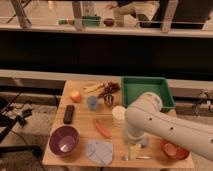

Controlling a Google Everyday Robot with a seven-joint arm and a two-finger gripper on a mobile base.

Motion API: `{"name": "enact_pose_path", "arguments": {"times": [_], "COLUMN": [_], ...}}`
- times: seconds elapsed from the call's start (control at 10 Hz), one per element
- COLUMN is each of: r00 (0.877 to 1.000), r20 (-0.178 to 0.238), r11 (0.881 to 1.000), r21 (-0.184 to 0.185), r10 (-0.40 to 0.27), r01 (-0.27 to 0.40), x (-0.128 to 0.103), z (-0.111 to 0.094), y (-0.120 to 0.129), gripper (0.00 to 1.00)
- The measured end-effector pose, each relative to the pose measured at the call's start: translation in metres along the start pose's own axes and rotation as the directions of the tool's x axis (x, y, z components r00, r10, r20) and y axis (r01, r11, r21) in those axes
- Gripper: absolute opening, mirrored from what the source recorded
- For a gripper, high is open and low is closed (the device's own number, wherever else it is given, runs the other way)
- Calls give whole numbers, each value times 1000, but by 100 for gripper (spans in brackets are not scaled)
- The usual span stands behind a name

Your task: Wipe tray with towel

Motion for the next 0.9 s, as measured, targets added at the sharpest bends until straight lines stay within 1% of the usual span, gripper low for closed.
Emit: {"name": "enact_pose_path", "arguments": {"times": [0.1,0.3,0.5,0.7,0.8,0.9], "r00": [1000,1000,999,996,993,991], "r20": [0,7,47,84,107,121], "r11": [1000,1000,999,998,998,998], "r21": [-11,-26,-41,-47,-46,-43], "r10": [-6,-6,-13,-32,-41,-49], "r01": [6,7,15,36,46,54], "x": [1,-9,-40,-64,-72,-76], "z": [6,16,34,47,54,58], "y": [4,5,-1,-7,-9,-9], "gripper": [80,80,80,80,80,80]}}
